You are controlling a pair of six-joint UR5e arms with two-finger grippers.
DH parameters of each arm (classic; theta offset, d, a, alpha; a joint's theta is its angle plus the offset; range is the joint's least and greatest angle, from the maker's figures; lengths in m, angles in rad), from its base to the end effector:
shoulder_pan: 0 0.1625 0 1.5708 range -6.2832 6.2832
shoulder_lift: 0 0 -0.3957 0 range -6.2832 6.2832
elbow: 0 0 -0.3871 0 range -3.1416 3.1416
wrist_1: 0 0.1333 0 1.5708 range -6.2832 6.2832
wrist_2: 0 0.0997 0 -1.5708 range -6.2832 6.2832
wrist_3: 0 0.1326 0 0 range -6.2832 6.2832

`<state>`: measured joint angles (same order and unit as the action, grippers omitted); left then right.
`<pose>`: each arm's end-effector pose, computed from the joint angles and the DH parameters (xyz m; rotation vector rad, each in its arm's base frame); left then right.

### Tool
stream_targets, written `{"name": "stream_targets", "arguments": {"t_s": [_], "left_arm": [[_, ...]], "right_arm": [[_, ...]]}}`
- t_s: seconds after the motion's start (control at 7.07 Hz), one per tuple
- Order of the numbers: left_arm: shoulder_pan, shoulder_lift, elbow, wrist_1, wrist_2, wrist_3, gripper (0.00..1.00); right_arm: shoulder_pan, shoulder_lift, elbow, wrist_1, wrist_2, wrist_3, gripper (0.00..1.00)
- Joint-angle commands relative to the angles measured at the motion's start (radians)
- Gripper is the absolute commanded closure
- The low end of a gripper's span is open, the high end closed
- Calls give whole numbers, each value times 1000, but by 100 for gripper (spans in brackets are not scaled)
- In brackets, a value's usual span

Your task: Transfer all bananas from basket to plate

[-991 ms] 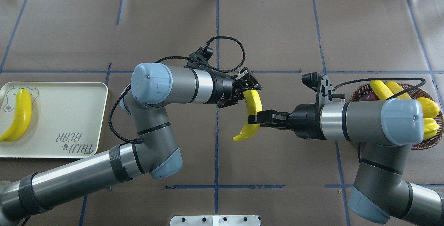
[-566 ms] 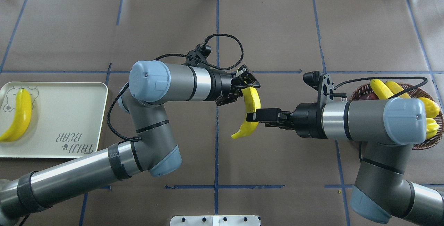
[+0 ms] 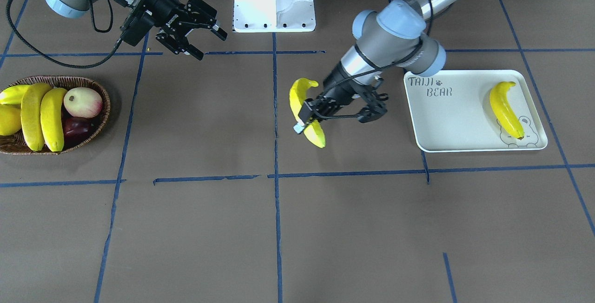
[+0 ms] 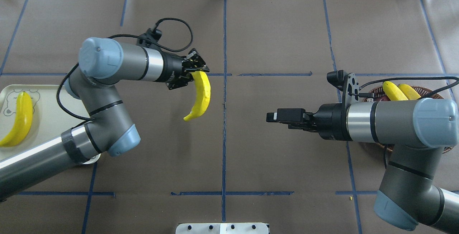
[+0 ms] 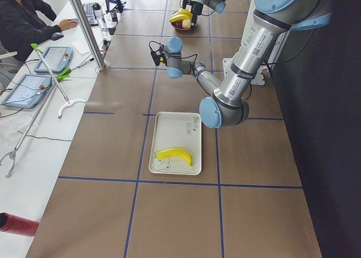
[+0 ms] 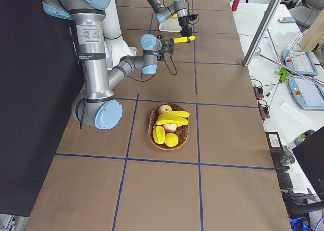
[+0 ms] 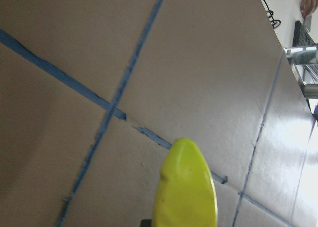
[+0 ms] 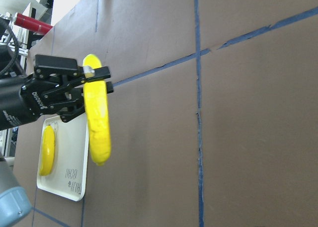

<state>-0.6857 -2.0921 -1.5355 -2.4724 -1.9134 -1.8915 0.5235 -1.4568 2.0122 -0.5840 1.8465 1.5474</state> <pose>0.4703 -0.4995 0.2495 -0.0321 1.4243 -0.5973 -0.3882 -0.3363 0.2555 0.2030 -1.5328 0.1840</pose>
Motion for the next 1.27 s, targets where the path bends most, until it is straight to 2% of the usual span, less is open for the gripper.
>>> {"name": "stream_targets", "arguments": {"t_s": [0.0,0.14,0.28,0.42,0.71,0.85,0.99,1.13], "left_arm": [[-101,248,-111,26,-62,199,100],[-147,376,-158,29,-67,298,100],[-182,505,-182,27,-62,443,100],[-190,590,-178,26,-53,560,100],[-192,661,-166,24,37,635,100],[-192,661,-164,24,37,635,65],[-186,661,-161,27,39,635,1],[-186,656,-161,27,37,635,0]], "right_arm": [[51,-65,16,-4,10,-3,0],[158,-74,20,-84,114,-12,0],[267,-85,20,-212,238,-114,0],[329,-135,19,-288,273,-288,0],[365,-203,10,-316,280,-415,0],[368,-204,5,-316,278,-417,0],[371,-206,5,-316,280,-417,0],[371,-212,5,-316,280,-417,0]]}}
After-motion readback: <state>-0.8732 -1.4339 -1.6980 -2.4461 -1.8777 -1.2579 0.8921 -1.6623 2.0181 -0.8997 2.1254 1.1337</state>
